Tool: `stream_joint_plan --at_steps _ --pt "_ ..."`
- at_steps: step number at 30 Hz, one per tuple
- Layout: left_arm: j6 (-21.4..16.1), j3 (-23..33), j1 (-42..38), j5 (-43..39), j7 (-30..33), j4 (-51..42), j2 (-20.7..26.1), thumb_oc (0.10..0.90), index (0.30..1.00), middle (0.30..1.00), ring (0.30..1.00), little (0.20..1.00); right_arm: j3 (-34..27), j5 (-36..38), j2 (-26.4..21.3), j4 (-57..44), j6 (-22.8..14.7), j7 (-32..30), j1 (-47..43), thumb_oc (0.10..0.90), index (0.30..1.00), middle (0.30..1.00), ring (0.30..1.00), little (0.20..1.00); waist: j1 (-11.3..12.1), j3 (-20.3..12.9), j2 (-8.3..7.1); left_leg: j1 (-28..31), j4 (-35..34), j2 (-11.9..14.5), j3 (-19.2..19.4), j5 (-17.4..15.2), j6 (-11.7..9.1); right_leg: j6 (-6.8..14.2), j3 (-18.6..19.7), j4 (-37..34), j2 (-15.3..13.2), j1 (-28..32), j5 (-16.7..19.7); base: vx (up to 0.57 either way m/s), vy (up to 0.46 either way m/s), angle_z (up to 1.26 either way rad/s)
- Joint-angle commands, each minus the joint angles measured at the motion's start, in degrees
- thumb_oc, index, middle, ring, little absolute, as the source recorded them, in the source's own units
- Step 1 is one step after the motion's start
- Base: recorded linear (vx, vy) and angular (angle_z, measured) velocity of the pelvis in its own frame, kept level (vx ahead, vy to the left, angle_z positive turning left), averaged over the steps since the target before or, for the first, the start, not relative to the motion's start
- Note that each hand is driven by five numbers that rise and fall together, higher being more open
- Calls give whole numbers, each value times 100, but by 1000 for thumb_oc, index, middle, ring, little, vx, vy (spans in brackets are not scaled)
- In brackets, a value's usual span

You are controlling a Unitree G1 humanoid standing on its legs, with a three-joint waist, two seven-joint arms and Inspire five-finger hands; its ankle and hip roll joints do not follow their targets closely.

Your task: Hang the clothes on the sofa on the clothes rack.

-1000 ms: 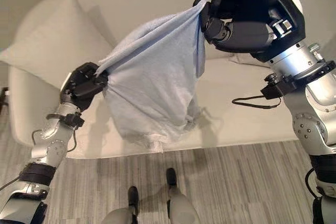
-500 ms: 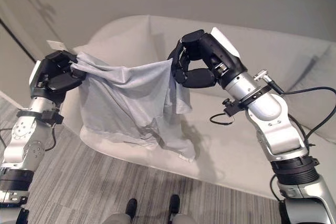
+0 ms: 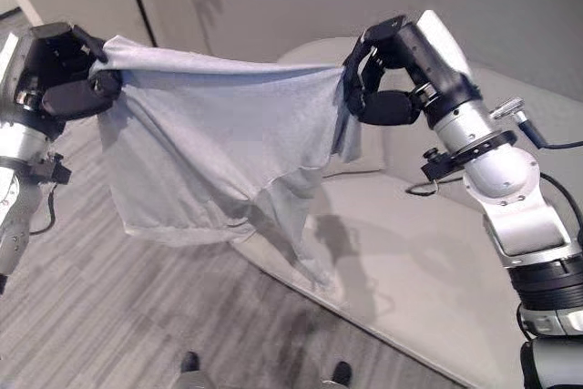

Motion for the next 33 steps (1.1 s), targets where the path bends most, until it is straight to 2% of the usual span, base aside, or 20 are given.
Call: stream_joint_plan --at_steps 1,2,3,5,8,9,11,16,18,19,21,22,23,24,26,28,29,31,32,33 --pt "-886 219 -912 63 186 -390 346 400 300 300 300 300 256 -199 -208 -92 -501 -594 -1387 400 300 300 300 300 214 -635 287 467 -1235 -26 -29 118 94 695 10 -248 109 104 106 -9 364 -6" --pt "-872 37 -1136 42 163 -365 390 400 300 300 300 300 318 -238 -189 -35 -477 -663 -1470 400 300 300 300 300 182 -609 338 409 -1235 -134 -15 110 130 571 108 -87 309 98 -115 10 580 23" --pt "-843 -173 -1390 93 164 -328 391 400 300 300 300 300 455 -292 -219 7 -461 -686 -1694 400 300 300 300 300 173 -588 414 352 -1235 -287 -72 108 219 344 456 330 820 -33 -813 24 503 28" --pt "-786 -359 -1549 129 143 -320 352 400 300 300 300 300 547 -230 -249 88 -435 -711 -1765 400 300 300 300 300 121 -554 450 364 -1235 -412 -134 140 268 81 738 777 1604 -77 -1634 51 336 44" --pt "-680 -452 -1652 179 109 -265 238 400 300 300 300 300 527 -234 -312 164 -414 -686 -1660 400 300 300 300 300 4 -506 335 494 -1235 -654 -298 140 330 -77 1374 849 2436 -88 -2085 72 137 28" --pt "-680 -465 -1668 178 109 -262 237 400 300 300 300 300 512 -233 -315 161 -415 -685 -1651 400 300 300 300 300 9 -499 333 488 -1235 -652 -299 158 330 -80 1371 826 2439 -82 -2058 62 69 26" --pt "-602 -386 -1472 200 67 -182 155 400 300 300 300 300 404 -352 -378 101 -372 -651 -1474 400 300 300 300 300 -34 -525 197 603 -1235 -895 -408 61 394 -217 1883 220 2668 205 -1939 76 62 48" --pt "-565 -328 -1286 222 40 -205 -34 400 300 300 300 300 196 -279 -114 167 -401 -729 -1209 400 300 300 300 300 0 -553 209 823 -1235 -952 -365 -11 503 -165 1824 -248 2638 552 -1803 108 32 2" --pt "-569 -277 -1196 146 -31 -278 -187 400 300 300 300 300 -63 -263 -297 164 -367 -743 -973 400 300 300 300 300 -95 -384 178 580 -691 -834 -24 -40 356 -132 1674 -248 2452 681 -1838 66 113 7" --pt "-566 -282 -1197 146 -33 -283 -193 400 300 300 300 300 -86 -262 -302 151 -365 -740 -947 400 300 300 300 300 -93 -390 176 538 -618 -834 -30 -76 353 -132 1666 -248 2450 676 -1839 93 165 33" --pt "-556 -275 -1169 158 -5 -302 -170 400 300 300 300 300 -206 -261 -418 119 -362 -786 -827 400 300 300 300 300 -104 -407 144 408 -842 -478 10 116 291 -77 1622 -248 2288 689 -1872 130 118 50" --pt "-555 -286 -1176 158 -4 -302 -172 400 300 300 300 300 -222 -261 -419 115 -363 -786 -808 400 300 300 300 300 -104 -421 139 416 -883 -479 4 142 286 -79 1615 -248 2288 680 -1875 118 78 34" --pt "-544 -275 -1149 166 30 -297 -169 400 300 300 300 300 -266 -273 -474 124 -359 -818 -760 400 300 300 300 300 -95 -425 107 325 -1016 -301 -17 264 259 -62 1616 -248 2232 690 -1919 177 116 24" --pt "-547 -291 -1165 177 99 -234 -149 400 300 300 300 300 -395 -287 -648 180 -366 -934 -665 400 300 300 300 300 -117 -413 54 -25 -1235 19 -45 383 180 -42 1592 -248 2118 722 -2086 246 168 21" --pt "-574 -286 -1172 177 156 -136 -185 400 300 300 300 300 -559 -292 -761 216 -385 -1036 -548 400 300 300 300 300 -171 -447 49 -409 -1235 246 3 433 97 -2 1550 -248 2018 798 -2237 202 131 16" --pt "-595 -295 -1177 167 167 -89 -190 400 300 300 300 300 -630 -307 -842 232 -394 -1093 -506 400 300 300 300 300 -180 -475 86 -510 -1235 312 88 480 45 52 1518 -248 1953 863 -2290 289 209 13" --pt "-598 -335 -1189 166 117 -162 -176 400 300 300 300 300 -663 -325 -862 218 -375 -1076 -491 400 300 300 300 300 -145 -597 287 -365 -1235 337 102 568 -81 126 1491 -248 1913 977 -2320 479 376 -4" --pt "-595 -335 -1162 185 74 -247 -169 400 300 300 300 300 -722 -394 -858 162 -347 -1066 -476 400 300 300 300 300 -141 -681 401 -249 -1235 231 117 626 -107 213 1452 -248 1687 1041 -2262 432 360 -40" --pt "-591 -356 -1171 201 59 -283 -144 400 300 300 300 300 -759 -455 -877 152 -332 -1058 -469 400 300 300 300 300 -142 -722 436 -180 -1235 102 161 654 -44 298 1450 -248 1499 1098 -2134 488 414 -52" --pt "-596 -388 -1214 192 30 -356 -129 400 300 300 300 300 -780 -503 -830 100 -296 -1064 -490 400 300 300 300 300 -121 -738 422 -35 -1235 -124 251 559 72 347 1468 -248 1206 1105 -1713 478 455 -29"
